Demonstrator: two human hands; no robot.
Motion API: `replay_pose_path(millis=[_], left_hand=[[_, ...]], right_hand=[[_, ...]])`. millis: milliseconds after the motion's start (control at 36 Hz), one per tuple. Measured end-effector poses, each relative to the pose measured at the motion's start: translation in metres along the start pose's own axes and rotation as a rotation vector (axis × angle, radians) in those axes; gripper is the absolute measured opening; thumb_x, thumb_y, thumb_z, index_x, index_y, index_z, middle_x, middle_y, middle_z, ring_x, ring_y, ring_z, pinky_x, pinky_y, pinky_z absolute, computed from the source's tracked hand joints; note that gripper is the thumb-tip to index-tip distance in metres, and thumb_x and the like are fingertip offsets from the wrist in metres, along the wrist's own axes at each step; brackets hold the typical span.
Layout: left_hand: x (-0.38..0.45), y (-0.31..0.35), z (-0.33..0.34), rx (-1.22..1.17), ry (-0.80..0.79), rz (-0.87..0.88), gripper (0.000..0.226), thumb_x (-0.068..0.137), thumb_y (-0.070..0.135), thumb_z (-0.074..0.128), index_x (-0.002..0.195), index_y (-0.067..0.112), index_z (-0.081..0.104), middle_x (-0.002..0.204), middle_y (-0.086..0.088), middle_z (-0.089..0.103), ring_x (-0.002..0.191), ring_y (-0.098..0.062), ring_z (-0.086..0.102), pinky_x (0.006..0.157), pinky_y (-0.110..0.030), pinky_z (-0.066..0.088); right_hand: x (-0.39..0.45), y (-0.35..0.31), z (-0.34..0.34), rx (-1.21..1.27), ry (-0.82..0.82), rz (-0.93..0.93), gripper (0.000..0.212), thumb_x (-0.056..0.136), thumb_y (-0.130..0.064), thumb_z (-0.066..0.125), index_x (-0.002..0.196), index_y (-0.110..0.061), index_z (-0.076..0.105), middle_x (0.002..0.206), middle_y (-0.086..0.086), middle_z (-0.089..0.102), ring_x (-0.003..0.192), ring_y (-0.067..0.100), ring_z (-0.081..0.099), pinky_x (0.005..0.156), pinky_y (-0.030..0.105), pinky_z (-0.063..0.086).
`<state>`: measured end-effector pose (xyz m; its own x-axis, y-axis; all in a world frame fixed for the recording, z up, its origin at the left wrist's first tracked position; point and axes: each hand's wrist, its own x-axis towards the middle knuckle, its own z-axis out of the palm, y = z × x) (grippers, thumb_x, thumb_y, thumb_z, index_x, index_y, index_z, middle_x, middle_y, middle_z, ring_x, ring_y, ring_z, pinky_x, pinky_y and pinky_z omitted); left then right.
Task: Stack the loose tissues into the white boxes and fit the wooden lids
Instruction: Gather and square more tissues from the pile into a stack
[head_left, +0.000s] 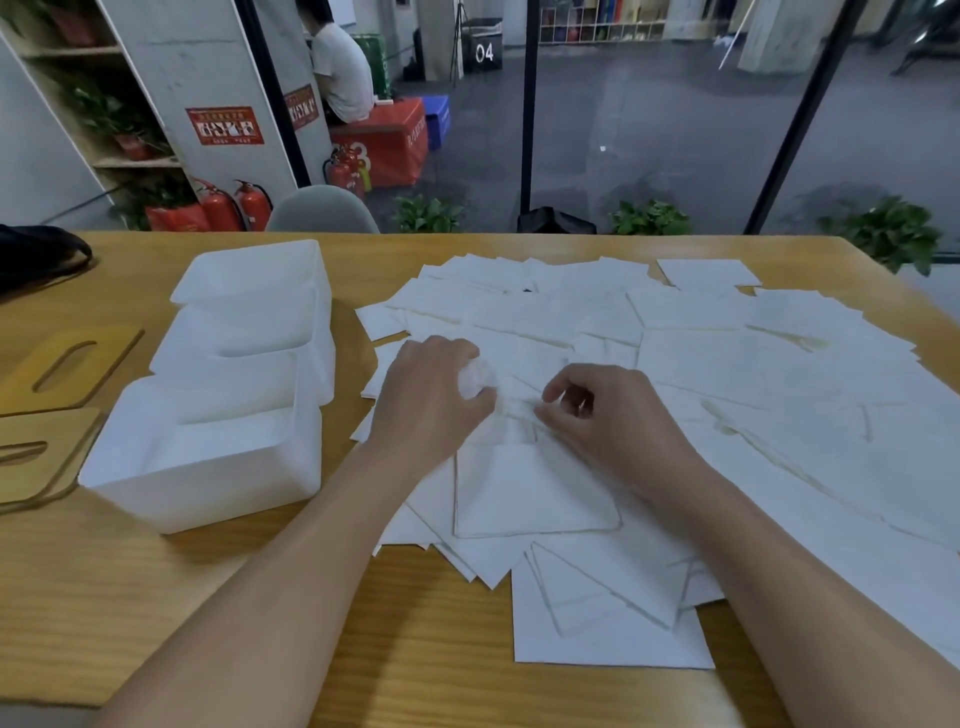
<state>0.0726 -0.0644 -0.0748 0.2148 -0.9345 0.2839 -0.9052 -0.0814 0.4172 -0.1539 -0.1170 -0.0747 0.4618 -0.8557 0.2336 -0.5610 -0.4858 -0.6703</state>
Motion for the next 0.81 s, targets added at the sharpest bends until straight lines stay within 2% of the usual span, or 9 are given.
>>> replay_pose_path(millis=[111,167,278,389,444,528,583,694,806], left_hand=[[-0.007,-0.015,0.0,-0.015,0.03,0.003,0.023,0.098,0.042,0.071,0.113,0.026,0.069,0.099,0.01,0.068,0.097,-0.02,0.061,0.072,-0.034,0.041],[-0.007,-0.017,-0.003,-0.001,0.039,0.019,0.011,0.101,0.036,0.068,0.104,0.025,0.069,0.087,0.012,0.067,0.089,-0.018,0.062,0.068,-0.033,0.041],[-0.011,-0.022,-0.004,-0.03,0.113,0.04,0.014,0.106,0.027,0.064,0.1,0.023,0.077,0.093,0.009,0.076,0.093,-0.014,0.066,0.079,-0.04,0.056],[-0.019,-0.013,-0.007,-0.22,0.245,0.102,0.01,0.104,0.028,0.074,0.108,0.026,0.083,0.11,0.019,0.077,0.112,-0.004,0.059,0.094,-0.021,0.047],[-0.027,-0.003,-0.007,-0.323,0.24,0.167,0.006,0.104,0.028,0.076,0.105,0.028,0.082,0.105,0.021,0.076,0.109,-0.007,0.063,0.091,-0.017,0.046],[-0.04,0.015,-0.004,-0.413,0.17,0.289,0.006,0.104,0.024,0.077,0.102,0.028,0.081,0.101,0.019,0.075,0.103,-0.014,0.068,0.083,-0.018,0.046],[-0.048,0.025,0.001,-0.434,0.098,0.368,0.006,0.104,0.023,0.077,0.103,0.028,0.08,0.104,0.021,0.076,0.104,-0.013,0.069,0.084,-0.017,0.046],[-0.052,0.027,0.007,-0.481,-0.021,0.432,0.011,0.103,0.026,0.078,0.113,0.029,0.083,0.113,0.023,0.077,0.115,-0.013,0.07,0.096,-0.031,0.056],[-0.05,0.016,0.003,-0.519,-0.155,0.44,0.016,0.099,0.021,0.083,0.113,0.029,0.084,0.118,0.023,0.078,0.124,-0.017,0.068,0.103,-0.041,0.055]], right_hand=[[-0.014,0.009,0.001,-0.013,-0.044,-0.029,0.007,0.095,-0.036,0.08,0.091,-0.037,0.075,0.08,-0.018,0.071,0.075,0.006,0.066,0.064,0.021,0.051],[-0.017,0.01,0.0,-0.007,-0.05,-0.036,0.005,0.095,-0.036,0.08,0.093,-0.037,0.075,0.083,-0.02,0.071,0.076,0.007,0.066,0.064,0.019,0.05],[-0.018,0.006,-0.002,0.007,-0.021,-0.055,0.005,0.097,-0.034,0.08,0.095,-0.036,0.076,0.087,-0.021,0.07,0.076,0.009,0.065,0.065,0.021,0.051],[-0.019,0.003,-0.006,0.133,0.06,-0.035,0.004,0.097,-0.034,0.081,0.098,-0.035,0.077,0.083,-0.016,0.071,0.069,0.009,0.062,0.064,0.017,0.047],[-0.019,0.001,-0.009,0.265,0.081,-0.009,0.009,0.099,-0.043,0.078,0.106,-0.036,0.077,0.086,-0.012,0.076,0.068,0.009,0.064,0.063,0.016,0.047],[-0.019,-0.001,-0.012,0.476,0.048,0.073,0.034,0.101,-0.06,0.068,0.125,-0.036,0.07,0.093,-0.003,0.082,0.069,0.016,0.071,0.058,0.026,0.053],[-0.019,0.0,-0.013,0.521,0.027,0.123,0.041,0.1,-0.066,0.065,0.131,-0.038,0.067,0.086,0.002,0.081,0.065,0.018,0.071,0.056,0.024,0.051],[-0.019,0.006,-0.013,0.535,0.013,0.147,0.028,0.102,-0.039,0.075,0.129,-0.035,0.068,0.085,0.003,0.08,0.063,0.017,0.074,0.055,0.023,0.051],[-0.019,0.011,-0.015,0.528,-0.004,0.178,0.032,0.098,-0.023,0.076,0.126,-0.037,0.07,0.088,0.003,0.079,0.066,0.015,0.068,0.062,0.029,0.055]])
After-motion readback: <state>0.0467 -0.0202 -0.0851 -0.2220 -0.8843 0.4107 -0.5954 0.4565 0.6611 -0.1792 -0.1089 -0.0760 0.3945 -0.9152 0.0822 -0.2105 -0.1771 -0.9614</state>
